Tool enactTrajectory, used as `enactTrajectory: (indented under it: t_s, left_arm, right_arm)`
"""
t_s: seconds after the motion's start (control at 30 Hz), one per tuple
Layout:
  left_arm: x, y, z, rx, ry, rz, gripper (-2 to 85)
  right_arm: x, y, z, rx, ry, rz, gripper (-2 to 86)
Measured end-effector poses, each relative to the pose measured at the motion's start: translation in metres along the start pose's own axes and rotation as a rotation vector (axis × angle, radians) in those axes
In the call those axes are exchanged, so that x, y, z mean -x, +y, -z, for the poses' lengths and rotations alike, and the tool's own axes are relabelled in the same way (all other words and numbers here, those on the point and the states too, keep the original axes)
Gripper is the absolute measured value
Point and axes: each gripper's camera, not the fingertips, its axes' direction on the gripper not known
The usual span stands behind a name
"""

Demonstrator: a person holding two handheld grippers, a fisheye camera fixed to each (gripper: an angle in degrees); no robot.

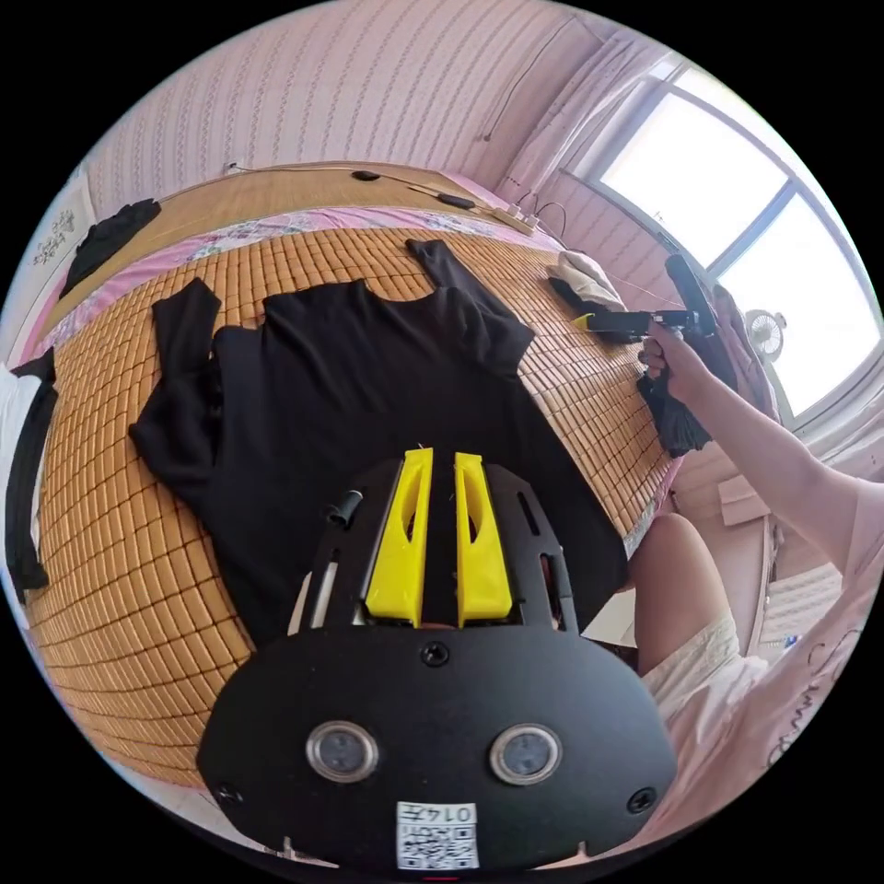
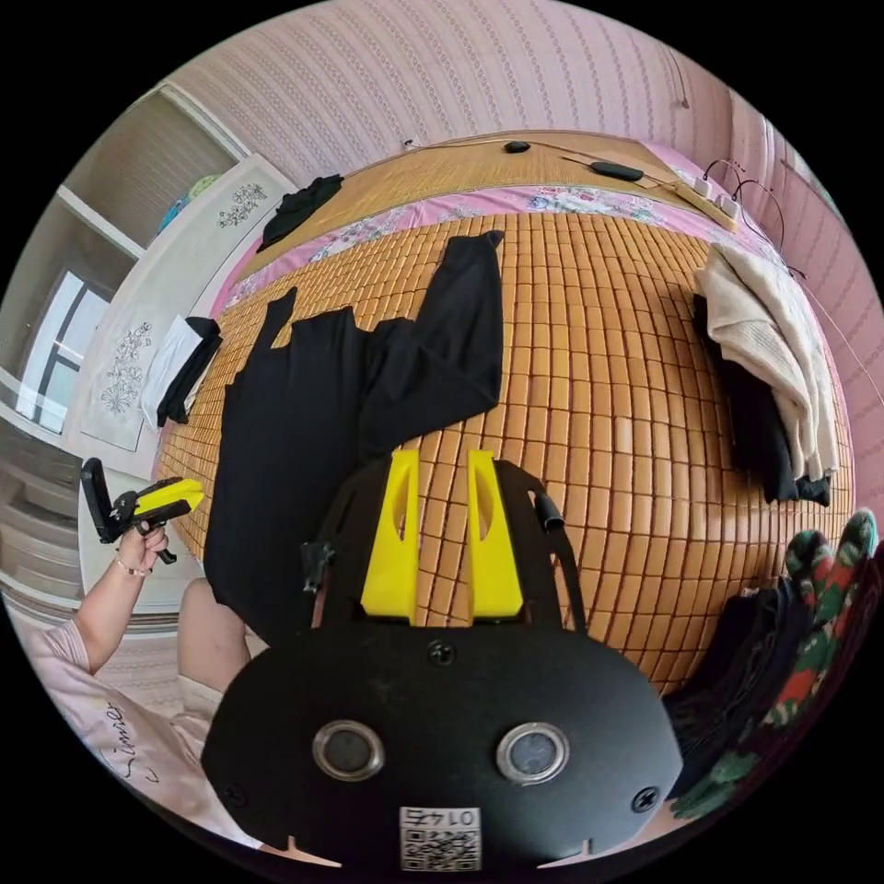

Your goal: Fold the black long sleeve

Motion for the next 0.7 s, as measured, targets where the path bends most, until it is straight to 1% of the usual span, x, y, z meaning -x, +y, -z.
enactTrajectory:
  t_s: [0.07,0.1,0.17,0.2,0.27,0.33,0.37,0.43,0.53,0.6,0.7]
  left_arm:
    - [0.002,-0.043,-0.043,-0.021,0.072,-0.012,5.1]
    - [0.002,-0.051,-0.051,-0.025,0.086,-0.009,5.1]
    - [0.003,-0.075,-0.08,-0.021,0.14,-0.001,5.1]
    - [0.003,-0.078,-0.085,-0.02,0.149,0.002,5.1]
    - [0.004,-0.087,-0.1,0.005,0.184,0.007,4.9]
    - [0.002,-0.089,-0.106,0.037,0.196,-0.006,4.8]
    - [-0.002,-0.09,-0.108,0.061,0.203,-0.024,4.8]
    - [-0.01,-0.09,-0.11,0.099,0.204,-0.048,4.8]
    - [-0.029,-0.093,-0.116,0.176,0.207,-0.07,4.6]
    - [-0.043,-0.1,-0.125,0.199,0.203,-0.098,4.6]
    - [-0.059,-0.126,-0.153,0.234,0.182,-0.115,4.6]
  right_arm:
    - [0.002,-0.04,-0.025,0.005,0.034,0.002,9.1]
    - [0.002,-0.061,-0.044,0.019,0.064,-0.012,9.4]
    - [-0.001,-0.08,-0.071,0.062,0.061,-0.044,9.0]
    - [-0.002,-0.084,-0.083,0.091,0.036,-0.066,7.6]
    - [0.0,-0.074,-0.078,0.034,0.007,-0.091,2.6]
    - [0.001,-0.04,-0.048,-0.011,-0.049,-0.156,1.0]
    - [0.004,-0.027,-0.035,-0.038,-0.049,-0.164,0.9]
    - [0.024,0.028,0.025,-0.084,0.007,-0.227,0.8]
    - [0.057,0.083,0.083,-0.033,-0.008,-0.27,1.2]
    - [0.067,0.11,0.105,-0.031,-0.003,-0.296,1.8]
    - [0.059,0.131,0.117,-0.006,0.055,-0.346,5.5]
